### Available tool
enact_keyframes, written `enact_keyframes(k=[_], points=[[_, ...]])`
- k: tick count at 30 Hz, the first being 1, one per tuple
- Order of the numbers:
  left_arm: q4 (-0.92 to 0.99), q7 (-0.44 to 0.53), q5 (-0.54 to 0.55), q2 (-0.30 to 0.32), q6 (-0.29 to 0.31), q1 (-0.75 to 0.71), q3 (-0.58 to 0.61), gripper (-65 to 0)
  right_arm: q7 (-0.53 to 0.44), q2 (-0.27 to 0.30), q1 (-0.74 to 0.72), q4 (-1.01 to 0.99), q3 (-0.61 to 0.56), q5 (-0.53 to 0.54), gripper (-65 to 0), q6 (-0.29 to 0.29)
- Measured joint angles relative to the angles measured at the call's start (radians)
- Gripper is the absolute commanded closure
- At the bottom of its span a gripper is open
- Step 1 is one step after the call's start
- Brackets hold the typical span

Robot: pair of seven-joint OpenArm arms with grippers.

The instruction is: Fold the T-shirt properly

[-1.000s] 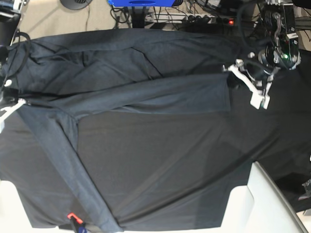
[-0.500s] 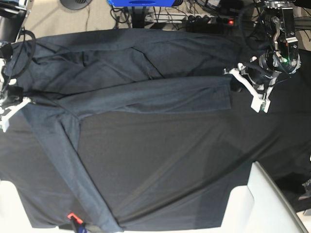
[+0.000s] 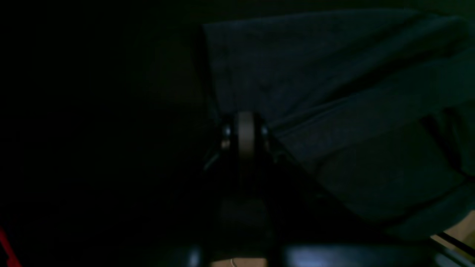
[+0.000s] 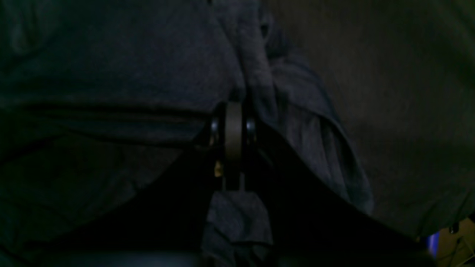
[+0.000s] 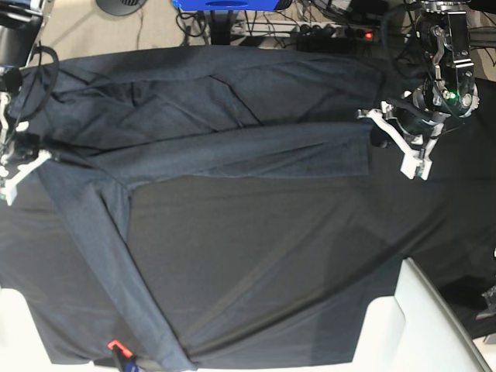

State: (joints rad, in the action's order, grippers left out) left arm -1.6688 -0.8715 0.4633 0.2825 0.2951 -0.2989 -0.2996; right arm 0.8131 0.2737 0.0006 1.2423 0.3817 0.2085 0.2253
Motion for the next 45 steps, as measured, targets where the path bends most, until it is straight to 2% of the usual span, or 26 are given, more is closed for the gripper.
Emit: enact_keyframes(k=[9,11,15,17,19,21,25,33,42,45], points=[[0.000,0.000,-0.003,0.003,0.000,0.000,-0.006,0.0,-0.001,0.000,-0.006,0.000,0.000,0.000,0.0,0.000],[0.000,0.000,-0.003,0.003,0.000,0.000,-0.007,-10.9,0.000,0.000,-0.005,0.000,-0.003,0.000,0.0,0.000],[-0.003,0.000,-0.006,0.004,0.000,0.001,-0.008,-37.4,0.000,0.000,-0.006,0.000,-0.003,0.000,0.0,0.000],[-0.003,-0.001,-0.003,0.003,0.000,0.006,-0.014,-46.2,0.000,0.000,-0.006,0.000,-0.003,0.000,0.0,0.000],[-0.004,-0.003,0.000,0.000,0.003,0.017,-0.050,-52.2,0.000,0.000,-0.006,0.001,-0.003,0.000,0.0,0.000],[-0.006,0.000,0.002,0.001,0.002,0.025,-0.087,-54.1,0.000,0.000,-0.006,0.001,-0.003,0.000,0.0,0.000],[-0.056,-0.007,-0.002,0.002,-0.004,0.018,-0.109,-54.1,0.000,0.000,-0.006,0.002,-0.007,0.000,0.0,0.000],[-0.080,-0.053,0.008,-0.013,0.000,0.035,0.030,-54.1,0.024,0.000,-0.028,0.003,-0.009,0.000,0.0,0.000],[-0.080,-0.053,0.000,-0.035,-0.001,0.052,0.034,-54.1,0.043,0.000,-0.083,-0.003,-0.009,-0.002,0.0,-0.001],[-0.080,-0.054,0.000,-0.036,-0.001,0.051,0.034,-54.1,0.048,0.000,-0.125,-0.067,-0.009,-0.003,0.0,-0.001]])
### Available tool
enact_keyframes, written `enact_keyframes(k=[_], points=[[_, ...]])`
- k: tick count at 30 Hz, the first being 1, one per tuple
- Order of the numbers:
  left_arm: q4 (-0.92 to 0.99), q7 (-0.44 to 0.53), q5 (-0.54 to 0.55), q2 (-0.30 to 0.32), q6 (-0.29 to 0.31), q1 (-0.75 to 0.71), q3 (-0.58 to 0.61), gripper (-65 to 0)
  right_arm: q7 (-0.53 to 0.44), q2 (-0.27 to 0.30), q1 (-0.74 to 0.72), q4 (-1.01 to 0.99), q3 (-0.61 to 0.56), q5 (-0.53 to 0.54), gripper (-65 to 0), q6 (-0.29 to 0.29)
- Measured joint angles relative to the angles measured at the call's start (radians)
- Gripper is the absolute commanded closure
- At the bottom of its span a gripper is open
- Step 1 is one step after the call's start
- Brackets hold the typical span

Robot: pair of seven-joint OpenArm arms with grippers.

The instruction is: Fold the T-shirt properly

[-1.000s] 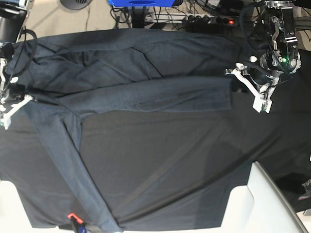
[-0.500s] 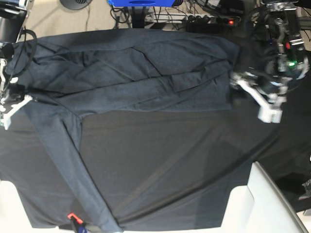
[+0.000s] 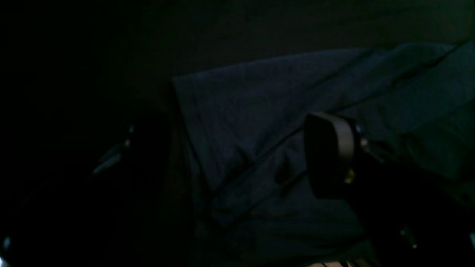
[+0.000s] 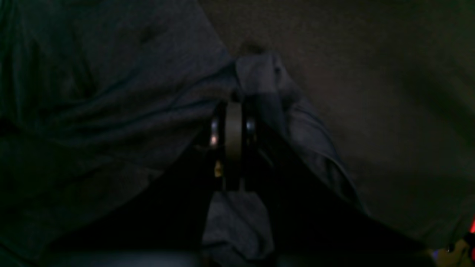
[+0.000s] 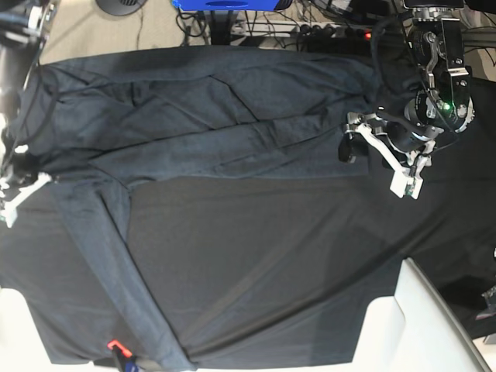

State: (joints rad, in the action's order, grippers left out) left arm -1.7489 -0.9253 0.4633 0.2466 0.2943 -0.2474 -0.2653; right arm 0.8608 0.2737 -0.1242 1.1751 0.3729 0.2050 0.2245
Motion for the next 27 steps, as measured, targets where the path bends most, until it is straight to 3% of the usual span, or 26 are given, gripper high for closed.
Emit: enact_keyframes(k=[11,17,27], points=[[0.002,0.001,-0.004,0.003,0.000,0.000,0.000,-54.1,-0.003,-0.016,-0.060,-0.106,0.000,-0.003,0.0,-0.001],[0.002,0.001,-0.004,0.002,0.000,0.000,0.000,-54.1,0.004,-0.030,-0.054,-0.108,-0.079,0.001,0.0,0.000],[0.108,0.005,-0.009,0.005,-0.003,0.001,-0.002,-54.1,0.000,-0.023,-0.005,-0.108,-0.057,0.000,0.0,-0.001]])
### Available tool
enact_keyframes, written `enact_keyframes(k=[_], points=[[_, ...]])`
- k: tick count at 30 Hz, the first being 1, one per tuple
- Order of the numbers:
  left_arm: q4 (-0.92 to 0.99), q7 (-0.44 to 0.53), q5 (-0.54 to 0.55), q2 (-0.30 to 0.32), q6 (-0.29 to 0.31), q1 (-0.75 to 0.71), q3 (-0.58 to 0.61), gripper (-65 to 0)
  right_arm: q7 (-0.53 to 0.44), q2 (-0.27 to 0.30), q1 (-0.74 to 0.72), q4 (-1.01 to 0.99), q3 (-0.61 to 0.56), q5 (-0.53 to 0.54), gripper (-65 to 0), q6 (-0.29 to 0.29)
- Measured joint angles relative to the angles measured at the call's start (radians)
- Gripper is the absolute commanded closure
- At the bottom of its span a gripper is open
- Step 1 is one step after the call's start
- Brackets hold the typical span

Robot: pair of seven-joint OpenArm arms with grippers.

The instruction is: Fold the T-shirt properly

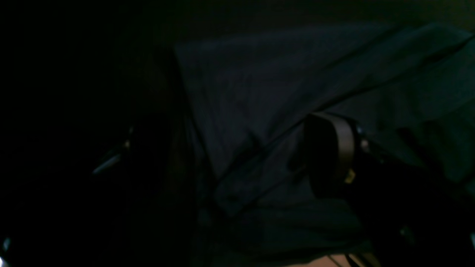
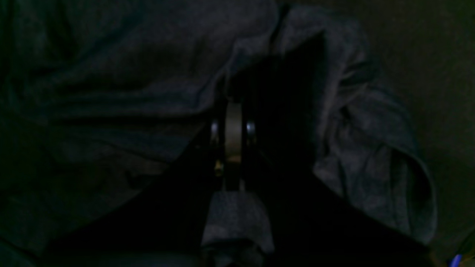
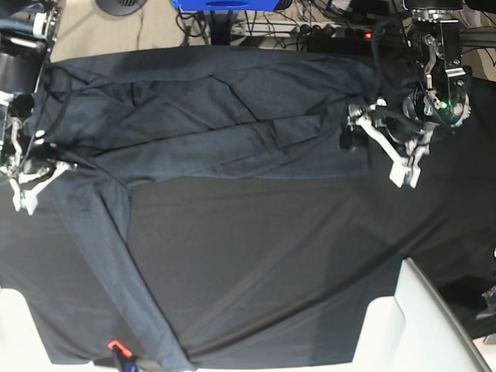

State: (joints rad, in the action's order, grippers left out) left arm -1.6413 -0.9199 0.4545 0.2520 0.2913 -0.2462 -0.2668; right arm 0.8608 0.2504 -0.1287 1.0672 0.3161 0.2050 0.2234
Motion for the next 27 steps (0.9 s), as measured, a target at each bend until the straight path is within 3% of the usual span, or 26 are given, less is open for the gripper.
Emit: enact_keyframes(k=[3,7,9,13,18,20,24,27], points=[[0.003,0.001,0.002,-0.002,0.000,0.001,0.000,-54.1,-0.001,0.001,0.004,0.000,0.000,0.000,-2.4,0.000],[0.003,0.003,0.002,-0.002,0.000,0.011,0.000,-54.1,-0.010,0.001,0.011,0.004,0.000,0.004,-18.8,0.002],[0.003,0.003,0.002,0.000,0.000,0.017,0.000,-54.1,-0.006,-0.003,0.012,0.013,0.000,0.007,-23.1,0.004],[0.003,0.003,0.002,0.000,0.000,0.021,-0.001,-54.1,0.008,-0.006,0.064,0.134,0.022,0.003,-22.8,0.002],[0.003,0.003,0.001,0.000,0.000,0.022,-0.001,-54.1,0.003,-0.028,0.097,0.292,0.215,0.000,-22.4,0.001],[0.003,0.003,0.005,0.000,0.001,0.023,0.000,-54.1,-0.006,-0.027,0.106,0.301,0.274,0.001,-18.0,0.006],[0.003,0.003,0.002,0.001,0.000,0.024,-0.001,-54.1,0.002,-0.027,0.122,0.240,0.298,-0.001,0.0,0.006],[0.003,0.003,0.002,0.001,0.000,0.024,0.000,-54.1,0.000,-0.036,0.121,0.183,0.294,0.005,0.0,0.013]])
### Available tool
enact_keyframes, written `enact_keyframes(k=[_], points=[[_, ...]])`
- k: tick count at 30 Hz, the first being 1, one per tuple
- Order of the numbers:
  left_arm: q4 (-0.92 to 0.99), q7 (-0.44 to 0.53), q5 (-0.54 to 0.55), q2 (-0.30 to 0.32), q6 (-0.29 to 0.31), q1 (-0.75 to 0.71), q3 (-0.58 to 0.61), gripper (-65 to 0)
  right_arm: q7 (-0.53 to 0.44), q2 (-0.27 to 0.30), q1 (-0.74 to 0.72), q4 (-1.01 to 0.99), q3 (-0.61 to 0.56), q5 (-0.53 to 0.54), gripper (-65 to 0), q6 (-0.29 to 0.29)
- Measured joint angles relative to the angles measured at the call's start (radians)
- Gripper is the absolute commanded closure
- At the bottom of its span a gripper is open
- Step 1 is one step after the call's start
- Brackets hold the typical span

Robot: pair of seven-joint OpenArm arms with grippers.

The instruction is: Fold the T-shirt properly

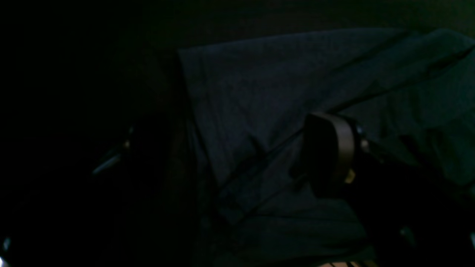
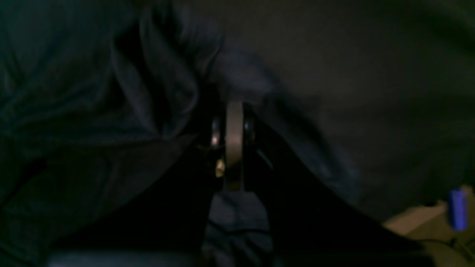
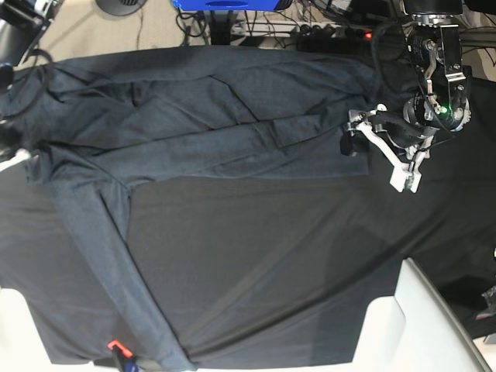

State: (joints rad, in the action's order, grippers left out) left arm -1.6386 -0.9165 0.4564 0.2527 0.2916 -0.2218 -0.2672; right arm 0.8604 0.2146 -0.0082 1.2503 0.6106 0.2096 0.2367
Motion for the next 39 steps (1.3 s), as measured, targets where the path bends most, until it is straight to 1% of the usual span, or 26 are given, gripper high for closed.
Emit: enact_keyframes(k=[2,5,9,10,18,27,31,35,37,39], points=[[0.000,0.000,-0.001,0.000,0.000,0.000,0.000,-54.1,-0.004,-0.002,0.000,-0.020,-0.002,-0.003,0.0,-0.002],[0.000,0.000,0.000,0.000,0.000,0.000,0.000,-54.1,-0.042,-0.001,-0.001,-0.058,-0.002,-0.004,0.0,-0.002],[0.000,0.000,0.000,0.000,0.000,0.000,0.000,-54.1,-0.059,-0.005,-0.005,-0.125,-0.002,-0.002,0.0,-0.002],[0.000,0.000,0.000,0.000,0.000,0.000,0.000,-54.1,-0.077,-0.004,-0.005,-0.132,-0.002,-0.001,0.0,-0.002],[0.000,0.000,0.000,0.000,0.000,0.000,0.000,-54.1,-0.120,0.014,-0.056,-0.214,-0.002,0.000,0.0,-0.002],[0.000,0.000,0.000,0.000,0.000,0.000,0.000,-54.1,-0.116,0.013,-0.068,-0.214,-0.002,-0.006,0.0,-0.005],[0.000,0.000,0.000,0.000,0.000,0.000,0.000,-54.1,-0.048,0.000,-0.046,-0.154,-0.002,-0.008,0.0,-0.002],[0.000,0.000,0.000,-0.001,0.000,0.000,0.000,-54.1,-0.039,-0.002,-0.048,-0.111,-0.003,-0.007,0.0,-0.002],[0.000,0.000,0.000,-0.001,0.000,0.000,0.000,-54.1,-0.044,0.004,-0.051,-0.111,-0.047,-0.009,0.0,-0.006],[0.000,0.000,0.000,-0.001,0.000,0.000,0.000,-54.1,-0.044,-0.003,-0.049,-0.111,-0.074,-0.007,0.0,-0.004]])
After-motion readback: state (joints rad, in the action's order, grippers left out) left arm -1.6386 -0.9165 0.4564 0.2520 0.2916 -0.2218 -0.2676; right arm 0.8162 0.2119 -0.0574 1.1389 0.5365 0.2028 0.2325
